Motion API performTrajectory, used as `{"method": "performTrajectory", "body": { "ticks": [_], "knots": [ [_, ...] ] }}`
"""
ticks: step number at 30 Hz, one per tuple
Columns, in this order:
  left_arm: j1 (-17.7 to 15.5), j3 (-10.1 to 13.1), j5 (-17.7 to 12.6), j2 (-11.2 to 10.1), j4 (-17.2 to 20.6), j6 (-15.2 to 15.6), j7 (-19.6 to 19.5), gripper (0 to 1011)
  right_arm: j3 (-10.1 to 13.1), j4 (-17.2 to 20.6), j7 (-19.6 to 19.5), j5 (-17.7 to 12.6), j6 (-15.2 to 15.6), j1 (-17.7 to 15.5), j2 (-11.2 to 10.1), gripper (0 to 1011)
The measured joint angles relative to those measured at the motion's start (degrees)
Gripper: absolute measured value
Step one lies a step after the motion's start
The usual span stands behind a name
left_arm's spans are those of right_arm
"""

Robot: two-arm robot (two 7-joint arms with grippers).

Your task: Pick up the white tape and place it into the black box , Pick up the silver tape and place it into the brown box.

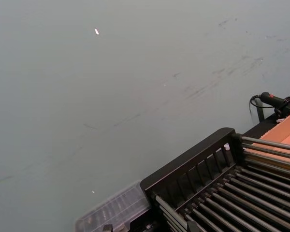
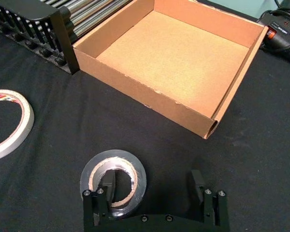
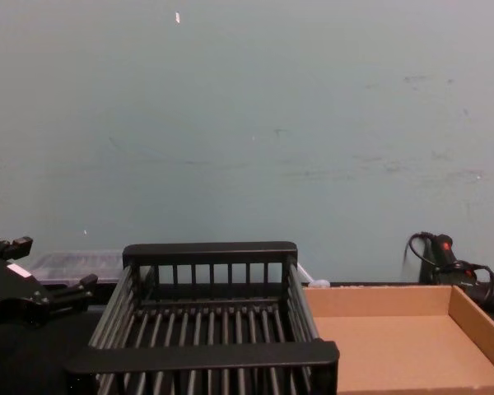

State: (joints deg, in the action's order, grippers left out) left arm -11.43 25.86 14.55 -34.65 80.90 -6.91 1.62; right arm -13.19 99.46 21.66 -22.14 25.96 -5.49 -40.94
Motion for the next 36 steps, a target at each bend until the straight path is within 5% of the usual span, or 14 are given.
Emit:
{"method": "performTrajectory", "body": {
  "ticks": [9,27,36],
  "knots": [
    [0.0,0.0,0.0,0.0,0.0,0.0,0.0,1001,0.0,0.0,0.0,0.0,0.0,0.0,0.0,787],
    [0.0,0.0,0.0,0.0,0.0,0.0,0.0,1001,0.0,0.0,-0.1,0.0,0.0,0.0,0.0,191],
    [0.0,0.0,0.0,0.0,0.0,0.0,0.0,1001,0.0,0.0,-0.1,0.0,0.0,0.0,0.0,158]
  ]
}}
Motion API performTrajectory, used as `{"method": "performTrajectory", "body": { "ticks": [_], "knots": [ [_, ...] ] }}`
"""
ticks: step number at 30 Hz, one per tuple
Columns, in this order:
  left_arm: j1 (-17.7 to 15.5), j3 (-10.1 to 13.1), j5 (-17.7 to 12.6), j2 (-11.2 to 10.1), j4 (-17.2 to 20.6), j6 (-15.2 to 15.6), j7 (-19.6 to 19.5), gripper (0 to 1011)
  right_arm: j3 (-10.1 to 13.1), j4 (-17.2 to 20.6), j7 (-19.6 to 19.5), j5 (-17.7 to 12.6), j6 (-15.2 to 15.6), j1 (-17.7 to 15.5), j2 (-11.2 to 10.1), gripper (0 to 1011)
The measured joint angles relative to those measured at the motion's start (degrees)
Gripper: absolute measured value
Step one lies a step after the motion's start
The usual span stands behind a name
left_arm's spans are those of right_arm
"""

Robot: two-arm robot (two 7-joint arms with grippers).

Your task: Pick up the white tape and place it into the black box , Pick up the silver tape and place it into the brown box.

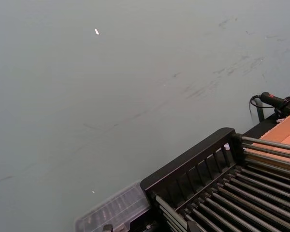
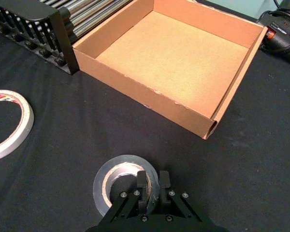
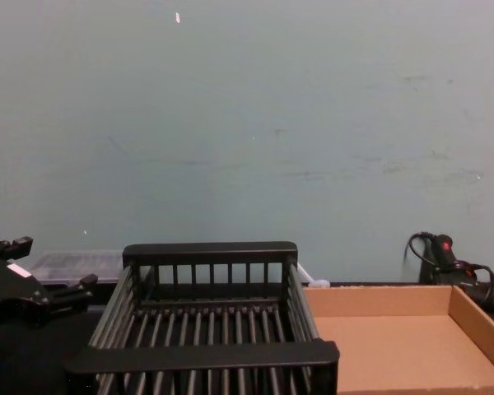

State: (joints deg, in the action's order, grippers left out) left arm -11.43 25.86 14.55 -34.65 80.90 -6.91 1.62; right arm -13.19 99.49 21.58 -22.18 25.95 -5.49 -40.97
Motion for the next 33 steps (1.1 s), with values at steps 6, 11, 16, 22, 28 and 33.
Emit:
{"method": "performTrajectory", "body": {
  "ticks": [6,11,16,22,28,33],
  "knots": [
    [0.0,0.0,0.0,0.0,0.0,0.0,0.0,1001,0.0,0.0,0.0,0.0,0.0,0.0,0.0,158],
    [0.0,0.0,0.0,0.0,0.0,0.0,0.0,1001,0.0,0.0,0.2,0.0,-0.2,0.0,-0.1,158],
    [0.0,0.0,0.0,0.0,0.0,0.0,0.0,1001,0.4,0.1,1.2,-0.5,-1.5,-0.1,-0.4,158],
    [0.0,0.0,0.0,0.0,0.0,0.0,0.0,1001,1.3,1.0,1.4,-1.9,-1.6,0.1,-0.5,158],
    [0.0,0.0,0.0,0.0,0.0,0.0,0.0,1001,1.8,1.4,0.5,-3.1,-1.4,1.6,0.2,158],
    [0.0,0.0,0.0,0.0,0.0,0.0,0.0,1001,0.9,0.4,-0.2,-2.9,-1.8,4.1,1.1,158]
  ]
}}
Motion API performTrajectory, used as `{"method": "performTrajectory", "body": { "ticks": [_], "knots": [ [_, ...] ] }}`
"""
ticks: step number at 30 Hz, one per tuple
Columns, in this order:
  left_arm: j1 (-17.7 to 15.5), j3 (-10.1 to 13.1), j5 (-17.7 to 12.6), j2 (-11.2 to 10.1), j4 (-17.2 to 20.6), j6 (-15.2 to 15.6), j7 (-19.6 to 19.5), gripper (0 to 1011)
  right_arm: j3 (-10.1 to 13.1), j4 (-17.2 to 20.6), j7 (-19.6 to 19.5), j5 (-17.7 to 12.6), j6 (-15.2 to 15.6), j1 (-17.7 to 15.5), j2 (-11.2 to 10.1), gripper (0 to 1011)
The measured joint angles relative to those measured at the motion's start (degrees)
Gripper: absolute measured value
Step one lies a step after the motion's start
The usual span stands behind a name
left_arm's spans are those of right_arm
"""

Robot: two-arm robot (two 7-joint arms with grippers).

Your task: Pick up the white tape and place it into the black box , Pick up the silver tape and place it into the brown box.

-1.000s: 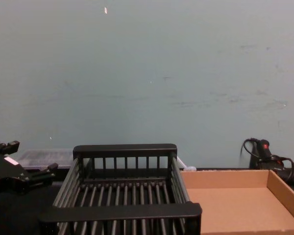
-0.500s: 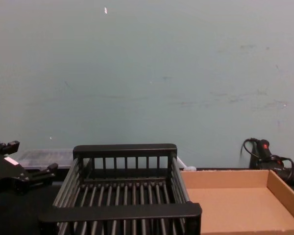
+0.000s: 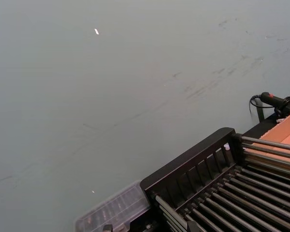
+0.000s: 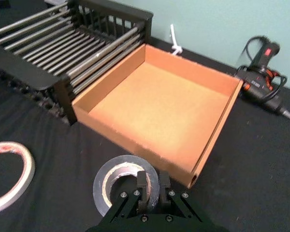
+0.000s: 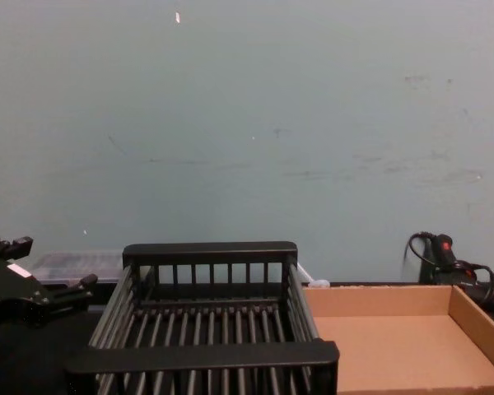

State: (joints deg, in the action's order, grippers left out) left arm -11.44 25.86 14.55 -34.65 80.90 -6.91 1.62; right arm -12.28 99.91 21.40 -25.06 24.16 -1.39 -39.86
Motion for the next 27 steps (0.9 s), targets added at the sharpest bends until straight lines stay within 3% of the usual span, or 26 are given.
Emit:
{"method": "performTrajectory", "body": {
  "ticks": [19,27],
  "knots": [
    [0.0,0.0,0.0,0.0,0.0,0.0,0.0,1001,-4.2,-8.0,-1.6,4.3,-1.2,10.5,5.8,158],
    [0.0,0.0,0.0,0.0,0.0,0.0,0.0,1002,-6.4,-14.3,-1.8,7.2,-2.0,16.6,10.2,158]
  ]
}}
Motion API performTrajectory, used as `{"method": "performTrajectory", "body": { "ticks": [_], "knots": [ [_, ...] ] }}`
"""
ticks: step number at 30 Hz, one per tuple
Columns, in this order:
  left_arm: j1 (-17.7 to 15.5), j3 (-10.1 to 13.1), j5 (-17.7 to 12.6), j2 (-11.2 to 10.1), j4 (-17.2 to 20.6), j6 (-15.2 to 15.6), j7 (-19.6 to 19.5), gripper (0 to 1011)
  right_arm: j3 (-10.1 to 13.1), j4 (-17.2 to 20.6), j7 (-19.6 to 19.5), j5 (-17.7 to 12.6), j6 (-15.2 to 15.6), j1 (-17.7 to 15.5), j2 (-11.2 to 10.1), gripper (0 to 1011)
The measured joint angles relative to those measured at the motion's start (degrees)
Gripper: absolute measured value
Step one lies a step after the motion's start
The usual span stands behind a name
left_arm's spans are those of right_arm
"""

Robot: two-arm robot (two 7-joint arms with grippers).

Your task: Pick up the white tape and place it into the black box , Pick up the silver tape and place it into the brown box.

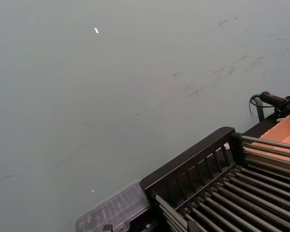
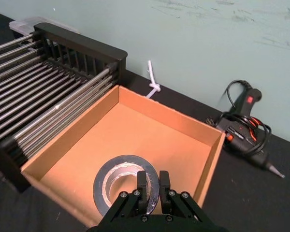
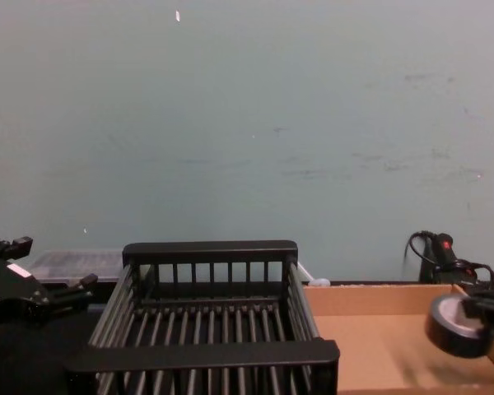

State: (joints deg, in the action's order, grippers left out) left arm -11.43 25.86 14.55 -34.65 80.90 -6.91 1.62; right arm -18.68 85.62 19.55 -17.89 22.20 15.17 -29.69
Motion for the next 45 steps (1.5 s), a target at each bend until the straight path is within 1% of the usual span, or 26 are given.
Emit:
{"method": "performTrajectory", "body": {
  "ticks": [1,7,14,17,33,35,37,38,39,40,43,44,45],
  "knots": [
    [0.0,0.0,0.0,0.0,0.0,0.0,0.0,1001,0.0,0.0,0.0,0.0,0.0,0.0,0.0,158],
    [0.0,0.0,0.0,0.0,0.0,0.0,0.0,1001,-1.2,-4.9,0.2,1.9,-0.3,3.9,2.9,158],
    [0.0,0.0,0.0,0.0,0.0,0.0,0.0,1001,-1.6,-8.3,0.4,3.3,-0.8,6.1,4.9,158],
    [0.0,0.0,0.0,0.0,0.0,0.0,0.0,1001,-1.5,-9.0,0.5,3.6,-1.0,6.4,5.4,158],
    [0.0,0.0,0.0,0.0,0.0,0.0,0.0,1001,-1.5,-8.6,0.5,3.4,-0.9,6.2,5.1,158],
    [0.0,0.0,0.0,0.0,0.0,0.0,0.0,1001,-1.5,-8.5,0.5,3.4,-0.9,6.2,5.1,216],
    [0.0,0.0,0.0,0.0,0.0,0.0,0.0,1001,-1.5,-8.5,0.5,3.4,-0.9,6.2,5.1,233],
    [0.0,0.0,0.0,0.0,0.0,0.0,0.0,1001,-1.5,-8.5,0.5,3.4,-0.9,6.2,5.1,287],
    [0.0,0.0,0.0,0.0,0.0,0.0,0.0,1001,-1.5,-8.5,0.5,3.4,-0.9,6.2,5.1,307],
    [0.0,0.0,0.0,0.0,0.0,0.0,0.0,1001,-1.5,-8.5,0.5,3.4,-0.9,6.2,5.1,364],
    [0.0,0.0,0.0,0.0,0.0,0.0,0.0,1001,-1.5,-8.4,0.5,3.4,-0.9,6.1,5.0,420],
    [0.0,0.0,0.0,0.0,0.0,0.0,0.0,1001,-1.5,-8.4,0.5,3.3,-0.9,6.1,5.0,482],
    [0.0,0.0,0.0,0.0,0.0,0.0,0.0,1001,-1.5,-8.4,0.5,3.3,-0.9,6.1,5.0,501]
  ]
}}
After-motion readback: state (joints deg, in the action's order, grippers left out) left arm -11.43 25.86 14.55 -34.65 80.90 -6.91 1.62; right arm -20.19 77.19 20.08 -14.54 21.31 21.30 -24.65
